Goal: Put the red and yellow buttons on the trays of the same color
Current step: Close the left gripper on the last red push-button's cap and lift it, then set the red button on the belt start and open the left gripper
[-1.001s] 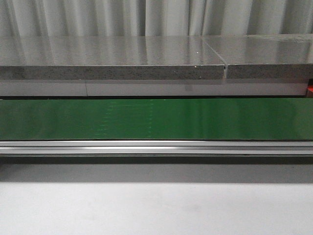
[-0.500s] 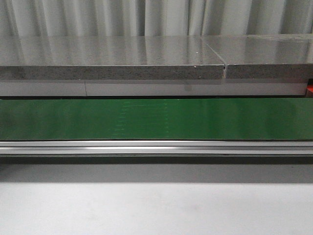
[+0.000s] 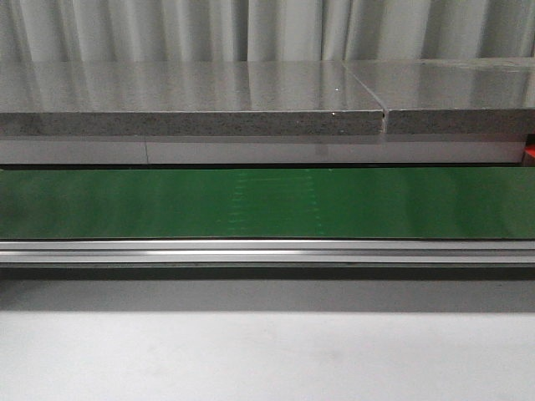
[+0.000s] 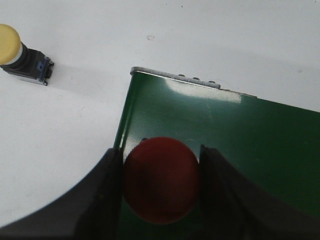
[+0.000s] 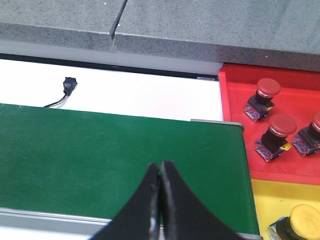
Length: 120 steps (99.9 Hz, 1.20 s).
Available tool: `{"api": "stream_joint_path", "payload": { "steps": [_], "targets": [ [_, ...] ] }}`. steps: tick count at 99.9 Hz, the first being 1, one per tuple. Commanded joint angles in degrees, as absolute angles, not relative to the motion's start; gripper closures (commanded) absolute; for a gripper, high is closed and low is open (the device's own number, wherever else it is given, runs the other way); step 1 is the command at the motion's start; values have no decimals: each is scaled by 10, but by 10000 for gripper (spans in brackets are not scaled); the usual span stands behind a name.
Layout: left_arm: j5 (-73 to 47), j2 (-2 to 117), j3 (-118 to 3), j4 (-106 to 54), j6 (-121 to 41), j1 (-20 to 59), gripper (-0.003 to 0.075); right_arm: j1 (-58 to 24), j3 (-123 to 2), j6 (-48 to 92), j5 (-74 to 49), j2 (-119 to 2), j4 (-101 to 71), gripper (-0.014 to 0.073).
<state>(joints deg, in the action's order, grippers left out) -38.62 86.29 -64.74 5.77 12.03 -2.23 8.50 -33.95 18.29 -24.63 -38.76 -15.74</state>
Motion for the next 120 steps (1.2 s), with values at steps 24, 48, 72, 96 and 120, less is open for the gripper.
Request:
{"api": "stream_joint_path", "payload": {
  "steps": [24, 48, 72, 96, 120],
  "targets": [
    [-343, 858, -661, 49, 117, -18, 738, 84, -355, 186, -206, -384, -161, 662],
    [-350, 864, -661, 49, 111, -18, 716, 84, -355, 186, -206, -384, -161, 662],
    [-359, 864, -661, 48, 99, -18, 420, 84, -355, 186, -206, -384, -161, 662],
    [-364, 864, -661, 44, 96, -18, 188, 84, -355, 186, -206, -384, -161, 662],
    [-362, 851, -677, 44, 92, -9, 183, 84, -355, 186, -206, -384, -161, 662]
  ]
}}
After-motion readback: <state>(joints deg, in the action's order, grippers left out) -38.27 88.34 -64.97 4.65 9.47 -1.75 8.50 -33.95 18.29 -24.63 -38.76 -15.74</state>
